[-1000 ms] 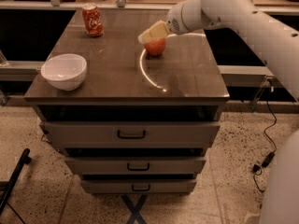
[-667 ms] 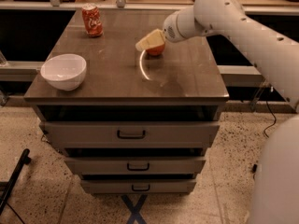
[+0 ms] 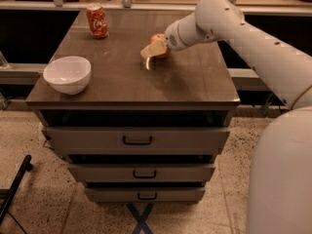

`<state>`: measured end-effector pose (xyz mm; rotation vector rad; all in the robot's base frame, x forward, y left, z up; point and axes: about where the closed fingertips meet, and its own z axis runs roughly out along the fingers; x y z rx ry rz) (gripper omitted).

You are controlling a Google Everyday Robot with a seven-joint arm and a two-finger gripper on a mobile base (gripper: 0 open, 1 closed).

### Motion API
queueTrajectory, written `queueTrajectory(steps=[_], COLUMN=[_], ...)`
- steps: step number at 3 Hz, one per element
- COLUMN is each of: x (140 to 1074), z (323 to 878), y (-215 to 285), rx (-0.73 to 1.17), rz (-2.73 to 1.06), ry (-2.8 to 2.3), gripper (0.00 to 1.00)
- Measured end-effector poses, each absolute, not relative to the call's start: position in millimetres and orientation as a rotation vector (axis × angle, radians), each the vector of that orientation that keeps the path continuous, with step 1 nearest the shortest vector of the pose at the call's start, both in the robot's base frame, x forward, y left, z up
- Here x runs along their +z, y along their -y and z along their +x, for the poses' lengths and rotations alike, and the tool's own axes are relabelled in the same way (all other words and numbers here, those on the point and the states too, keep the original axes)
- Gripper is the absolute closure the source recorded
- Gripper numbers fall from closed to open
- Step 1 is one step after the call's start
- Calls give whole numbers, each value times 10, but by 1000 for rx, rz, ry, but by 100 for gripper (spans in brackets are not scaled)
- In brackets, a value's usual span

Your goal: Move apple near white bowl

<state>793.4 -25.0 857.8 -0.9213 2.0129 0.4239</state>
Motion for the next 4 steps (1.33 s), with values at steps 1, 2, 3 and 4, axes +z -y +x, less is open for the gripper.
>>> queueTrajectory(steps=[1,2,3,4], x=[8563,8756,9148,9108], z=[7914,7778,7427,7378], y=[264,253,149,35], rx=[464,553,597,579], rz=[-927,-982,-1140,-1243], ry=[-2009,-1930,-1783,-1717], gripper=[49,73,95,100])
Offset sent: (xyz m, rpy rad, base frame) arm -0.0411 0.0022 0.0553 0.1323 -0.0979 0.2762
